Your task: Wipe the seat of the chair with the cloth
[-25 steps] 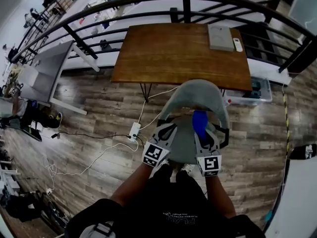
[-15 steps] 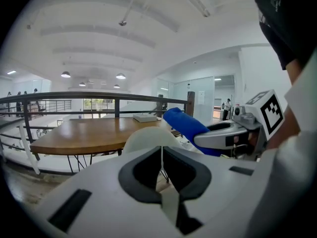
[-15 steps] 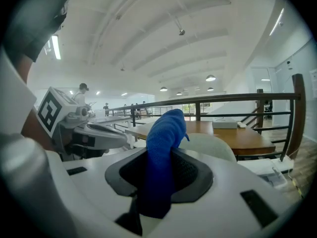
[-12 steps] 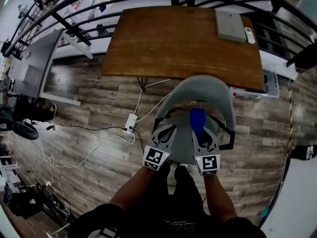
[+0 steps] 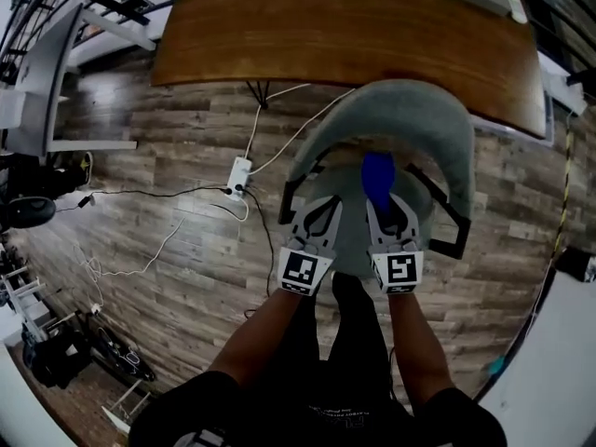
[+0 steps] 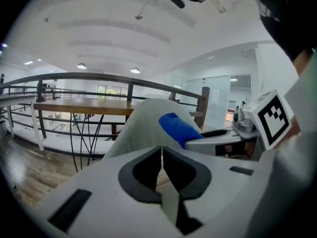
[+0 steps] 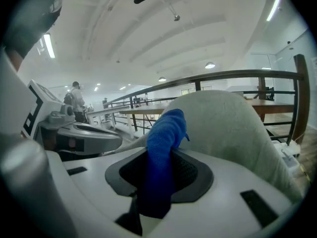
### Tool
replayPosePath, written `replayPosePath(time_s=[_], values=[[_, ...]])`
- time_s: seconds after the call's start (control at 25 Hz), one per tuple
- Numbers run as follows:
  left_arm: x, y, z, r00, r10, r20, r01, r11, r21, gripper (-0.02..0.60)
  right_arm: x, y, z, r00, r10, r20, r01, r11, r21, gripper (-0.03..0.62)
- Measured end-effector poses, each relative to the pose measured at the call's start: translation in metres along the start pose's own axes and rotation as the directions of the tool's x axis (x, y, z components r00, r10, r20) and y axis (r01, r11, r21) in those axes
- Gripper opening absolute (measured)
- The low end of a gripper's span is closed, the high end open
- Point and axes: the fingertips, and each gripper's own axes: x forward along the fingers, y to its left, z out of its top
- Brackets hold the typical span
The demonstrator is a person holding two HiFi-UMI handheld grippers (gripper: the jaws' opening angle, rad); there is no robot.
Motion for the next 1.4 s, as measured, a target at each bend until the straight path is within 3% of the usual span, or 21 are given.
replayPosePath(time_s=[0.44, 0.72, 0.96, 1.4], values=[[0.008, 0.017, -0.113, 0.995, 0.033, -0.099, -0.038, 0.998, -0.052, 0.017, 0.062, 0.018, -0.081, 0.998, 0.03, -0.056, -0.028, 0.999, 0.025, 0.114], [0.007, 0.02, -0.152, 0.99, 0.026, -0.136, -0.031, 0.999, -0.03, 0.011, 0.091, 0.04, -0.122, 0.992, 0.061, -0.111, -0.06, 0.998, 0.013, 0.114], [0.0, 0.019, -0.183, 0.987, -0.02, -0.161, 0.009, 0.998, -0.069, 0.011, 0.119, 0.061, -0.154, 0.982, 0.098, -0.159, -0.097, 0.995, 0.015, 0.114], [-0.017, 0.023, -0.223, 0.975, -0.029, -0.222, 0.009, 0.996, -0.09, 0.011, 0.153, 0.081, -0.215, 0.921, 0.115, -0.373, -0.107, 0.993, 0.042, 0.114]])
